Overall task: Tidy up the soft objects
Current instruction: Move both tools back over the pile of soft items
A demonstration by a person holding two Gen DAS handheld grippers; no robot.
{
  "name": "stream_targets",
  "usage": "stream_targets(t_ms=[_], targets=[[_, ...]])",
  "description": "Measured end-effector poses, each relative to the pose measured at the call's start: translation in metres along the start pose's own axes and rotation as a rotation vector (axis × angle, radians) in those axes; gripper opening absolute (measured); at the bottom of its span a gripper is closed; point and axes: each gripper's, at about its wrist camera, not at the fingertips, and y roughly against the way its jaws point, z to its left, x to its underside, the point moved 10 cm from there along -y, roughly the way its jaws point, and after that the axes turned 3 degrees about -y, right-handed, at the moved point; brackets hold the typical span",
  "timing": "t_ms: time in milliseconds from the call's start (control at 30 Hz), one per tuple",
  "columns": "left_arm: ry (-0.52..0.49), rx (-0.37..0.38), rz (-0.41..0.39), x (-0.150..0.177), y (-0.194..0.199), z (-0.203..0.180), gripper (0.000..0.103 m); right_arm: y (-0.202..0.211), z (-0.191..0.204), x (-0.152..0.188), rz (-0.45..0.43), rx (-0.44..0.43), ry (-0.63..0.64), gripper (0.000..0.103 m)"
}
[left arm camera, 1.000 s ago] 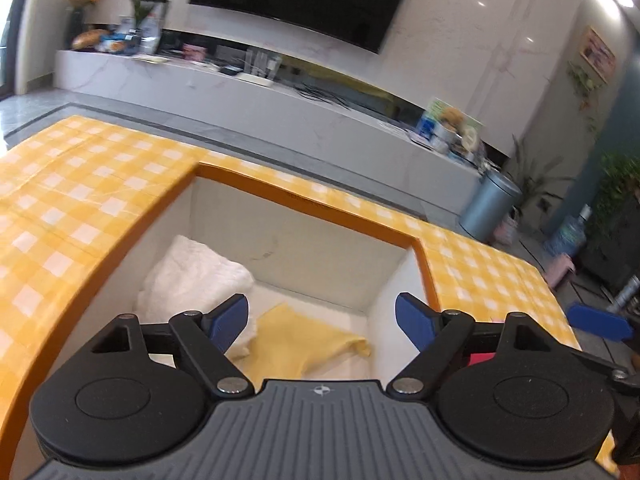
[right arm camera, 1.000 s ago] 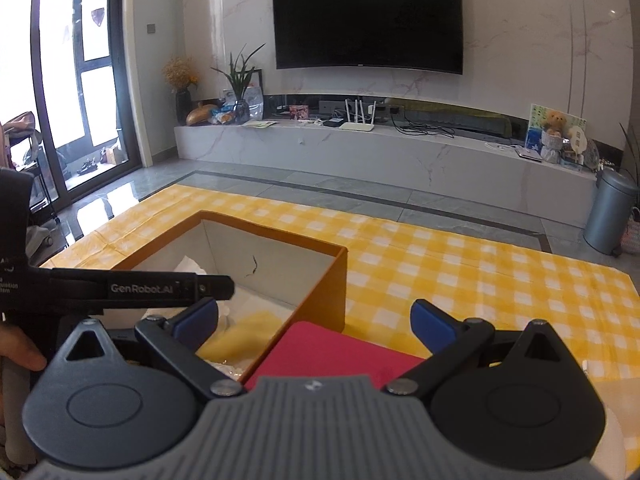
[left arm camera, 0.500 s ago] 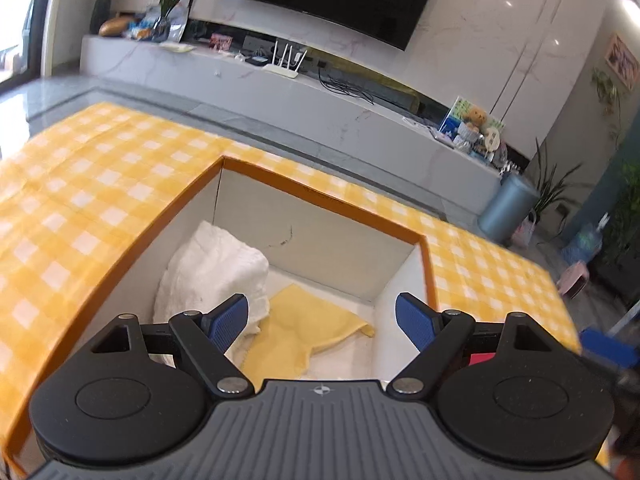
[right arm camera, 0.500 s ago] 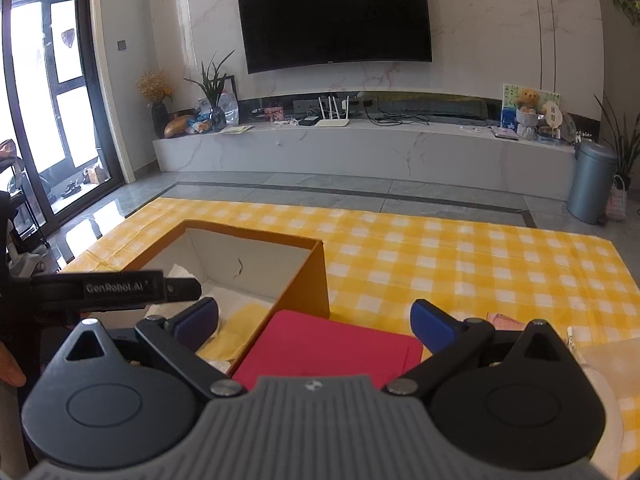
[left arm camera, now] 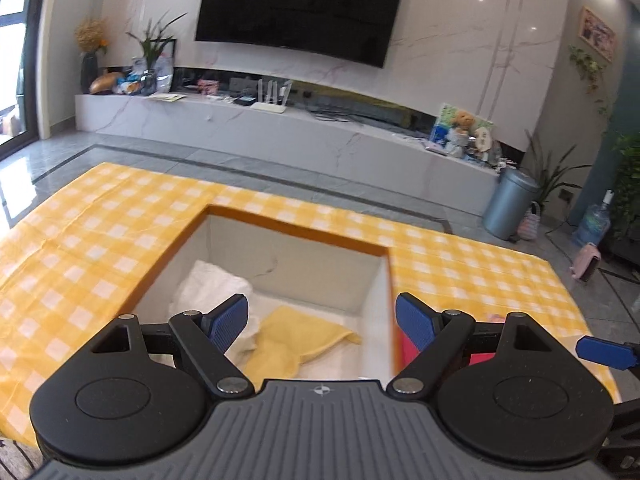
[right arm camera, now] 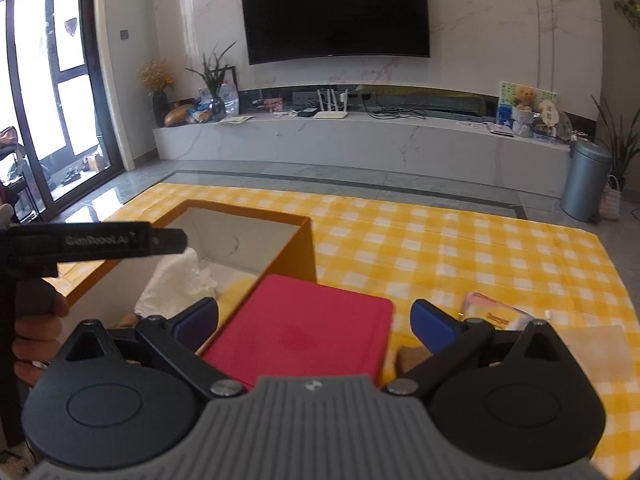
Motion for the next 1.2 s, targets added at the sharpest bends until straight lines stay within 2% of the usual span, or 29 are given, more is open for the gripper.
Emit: stream_targets(t_ms=[167, 367, 467, 567, 733, 867, 1000, 1133, 1200], targets=[[-0.034, 0.135, 0.015, 0.004, 0.012, -0.034, 0.098, 0.019, -0.041, -0.002, -0.021, 0.118, -0.016, 0.1], [-0.175, 0.21, -0.027, 0.013, 0.03, -0.089, 0.098, 0.039, -0.094, 0.004, -0.034, 0.228, -0.072, 0.1], [-0.261, 0.225, -0.013, 0.025, 0.031, -0.119, 0.098, 0.037, -0.124, 0.02, 0.017, 0.315, -0.099, 0.1], [-0.337, 0.245, -0.008, 0.036, 0.029, -0.144, 0.098, 0.029, -0.151, 0.035, 0.059, 0.347, -0.174, 0.1], [-0.481, 0.301, 0.074, 0.049, 0.009, -0.184, 0.098, 0.006, -0.184, 0.066, 0.174, 0.418, -0.216, 0.1], [-0.606, 0.269, 0.138, 0.061, -0.013, -0.209, 0.098, 0.004, -0.206, 0.084, 0.219, 0.47, -0.245, 0.1], [-0.702, 0.232, 0.179, 0.08, -0.035, -0.225, 0.098, 0.016, -0.222, 0.08, 0.18, 0.479, -0.312, 0.1], [-0.837, 0.213, 0.178, 0.103, -0.047, -0.237, 0.098, 0.019, -0.231, 0.081, 0.171, 0.485, -0.358, 0.1], [-0.917, 0.169, 0.152, 0.113, -0.051, -0.24, 0.098, 0.019, -0.237, 0.083, 0.178, 0.499, -0.371, 0.1]])
